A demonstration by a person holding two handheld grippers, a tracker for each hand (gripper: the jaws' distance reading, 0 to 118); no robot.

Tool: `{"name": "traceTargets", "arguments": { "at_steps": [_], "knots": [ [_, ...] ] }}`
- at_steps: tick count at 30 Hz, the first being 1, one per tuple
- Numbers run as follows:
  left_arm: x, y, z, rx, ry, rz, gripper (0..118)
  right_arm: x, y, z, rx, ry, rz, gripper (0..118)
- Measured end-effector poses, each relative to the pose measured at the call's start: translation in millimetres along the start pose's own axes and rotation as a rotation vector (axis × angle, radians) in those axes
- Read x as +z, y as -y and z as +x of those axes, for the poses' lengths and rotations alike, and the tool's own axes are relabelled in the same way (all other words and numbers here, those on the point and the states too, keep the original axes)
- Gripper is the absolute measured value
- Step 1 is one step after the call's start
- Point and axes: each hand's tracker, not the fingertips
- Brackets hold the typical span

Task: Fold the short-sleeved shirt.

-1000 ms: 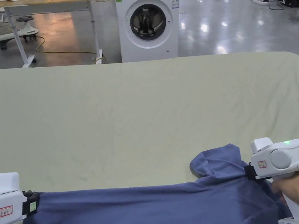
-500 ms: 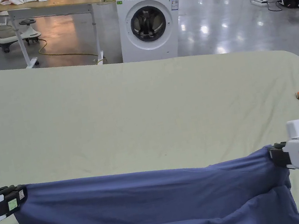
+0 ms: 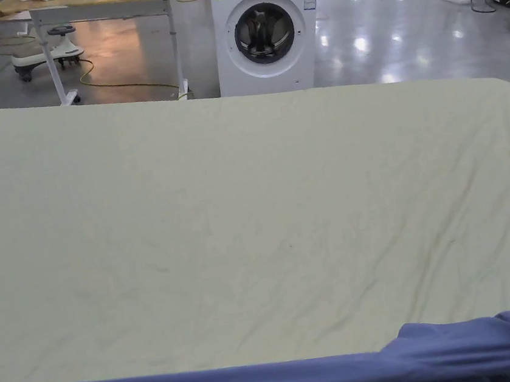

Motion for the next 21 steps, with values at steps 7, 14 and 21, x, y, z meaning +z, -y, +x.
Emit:
{"name": "traceTargets", "arguments": {
  "at_steps": [7,14,21],
  "knots": [
    [-16.6,39.0,6.2,-0.039,-0.039,-0.143,1,-29.9,48.3,-7.2,-0.013,0.011,-0.125,2],
    [-32.6,44.2,18.6,-0.092,-0.099,-0.190,1,-49.1,63.2,-11.5,-0.048,0.016,-0.145,2],
    [-23.2,24.8,31.8,-0.050,-0.112,-0.127,50,-22.5,43.4,-18.2,-0.024,0.124,-0.080,71]
  ]
}}
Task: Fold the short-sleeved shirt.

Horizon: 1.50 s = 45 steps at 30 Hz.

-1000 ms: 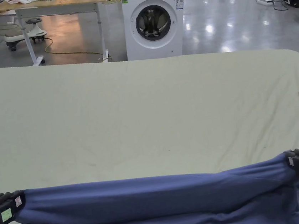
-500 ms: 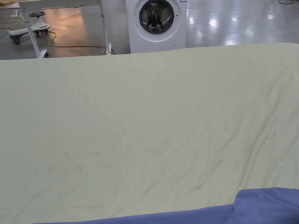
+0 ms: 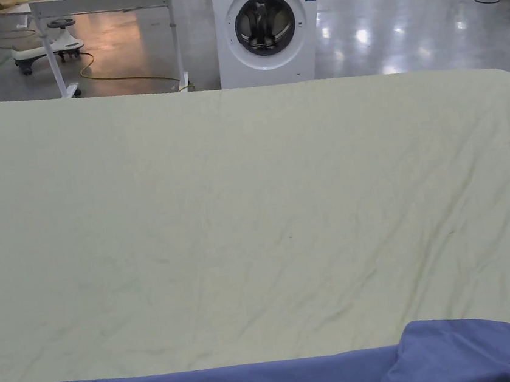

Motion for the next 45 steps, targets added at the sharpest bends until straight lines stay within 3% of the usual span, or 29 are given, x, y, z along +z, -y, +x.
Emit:
{"name": "traceTargets", "arguments": {
  "at_steps": [5,10,12,14,18,19,26,29,34,42,44,45],
  "knots": [
    [12.3,-25.9,23.9,0.001,0.037,0.172,52,26.7,-25.6,-8.6,-0.066,0.012,0.189,71],
    [11.4,-53.0,56.4,-0.030,0.006,0.328,50,32.1,-56.4,-47.4,-0.104,-0.012,0.425,71],
    [15.5,-61.1,69.2,-0.041,-0.001,0.422,39,33.3,-68.7,-65.9,-0.131,-0.033,0.511,67],
    [10.8,-67.1,73.1,-0.047,-0.031,0.500,28,36.9,-79.3,-84.5,-0.140,-0.031,0.597,58],
    [22.1,-78.2,92.4,-0.060,-0.074,0.630,1,42.5,-97.1,-114.6,-0.154,-0.024,0.734,13],
    [24.5,-79.3,95.0,-0.061,-0.079,0.649,0,43.4,-100.7,-120.0,-0.153,-0.019,0.738,8],
    [41.5,-82.2,83.0,-0.054,-0.049,0.602,0,50.3,-111.4,-145.5,-0.117,-0.063,0.781,0],
    [45.6,-77.6,47.3,0.033,0.031,0.477,0,50.8,-112.6,-150.4,-0.103,-0.086,0.780,0],
    [47.6,-55.8,-21.0,0.108,0.041,0.343,0,45.8,-114.3,-156.1,-0.086,-0.101,0.779,0],
    [17.4,-27.7,-113.2,0.342,0.305,0.067,0,31.1,-113.2,-161.8,-0.066,-0.135,0.723,0],
    [6.1,-24.4,-129.7,0.418,0.426,0.010,6,28.8,-111.4,-162.2,-0.058,-0.143,0.705,0],
    [-3.6,-20.7,-140.9,0.448,0.472,0.008,19,27.2,-110.5,-162.1,-0.055,-0.148,0.699,0]
  ]
}}
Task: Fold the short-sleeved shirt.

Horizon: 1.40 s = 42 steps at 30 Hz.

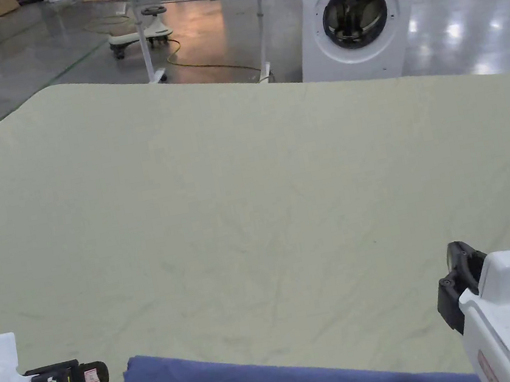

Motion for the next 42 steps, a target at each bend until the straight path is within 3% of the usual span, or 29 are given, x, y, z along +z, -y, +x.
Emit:
{"name": "traceTargets", "arguments": {
  "at_steps": [3,4,8,12,14,16,17,18,19,21,30,42],
  "knots": [
    [-16.0,-3.3,-25.1,0.101,0.081,-0.040,57,-0.1,4.8,0.2,0.009,0.001,-0.019,0],
    [-23.3,-0.9,-33.9,0.128,0.093,-0.056,64,-0.2,5.9,1.1,0.008,-0.001,-0.025,0],
    [-49.4,-0.8,-61.4,0.175,0.108,-0.148,67,0.9,8.9,4.0,-0.001,0.002,-0.043,0],
    [-67.6,8.1,-72.4,0.254,0.296,-0.200,67,3.6,8.6,5.7,0.013,0.008,-0.044,0],
    [-78.3,14.5,-66.4,0.211,0.311,-0.217,64,4.5,8.5,5.8,0.016,0.010,-0.043,0],
    [-85.0,13.5,-64.8,0.220,0.308,-0.201,49,4.6,8.8,6.5,0.010,0.015,-0.041,0],
    [-87.8,13.3,-63.5,0.225,0.306,-0.197,39,4.1,8.7,6.9,0.007,0.018,-0.042,0],
    [-90.9,13.5,-61.8,0.218,0.288,-0.195,19,4.2,8.7,6.9,0.004,0.019,-0.043,0],
    [-93.7,13.4,-59.9,0.190,0.239,-0.197,10,3.8,8.6,7.3,0.000,0.018,-0.045,0],
    [-95.8,22.9,-49.5,0.122,0.173,-0.199,8,3.0,8.4,7.9,-0.004,0.014,-0.048,0],
    [-54.9,-7.1,-19.3,0.060,0.147,-0.167,5,3.2,7.7,19.1,-0.003,0.023,-0.046,0],
    [25.7,-53.5,21.4,-0.022,-0.186,-0.112,4,1.8,3.8,28.1,-0.017,0.013,-0.024,0]
  ]
}}
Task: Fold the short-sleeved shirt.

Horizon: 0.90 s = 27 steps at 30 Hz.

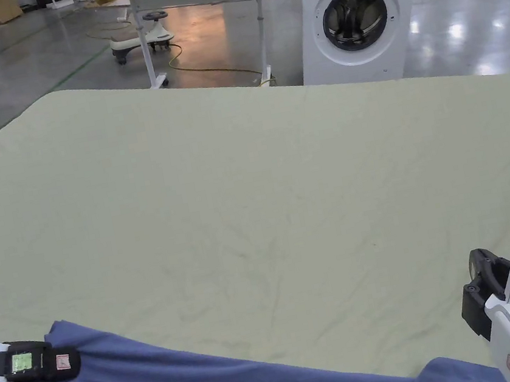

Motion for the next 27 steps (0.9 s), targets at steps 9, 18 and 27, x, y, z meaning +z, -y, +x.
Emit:
{"name": "traceTargets", "arguments": {
  "at_steps": [9,18,27],
  "knots": [
    [1.5,14.7,60.6,-0.038,0.152,0.012,5,-1.0,5.6,2.8,-0.024,-0.014,-0.004,0],
    [-65.6,42.4,150.4,-0.093,0.267,-0.051,5,3.0,14.0,5.8,-0.030,-0.010,-0.022,0],
    [-170.0,83.8,208.2,-0.144,0.107,-0.221,5,6.7,20.4,16.4,-0.026,0.018,-0.049,0]
  ]
}}
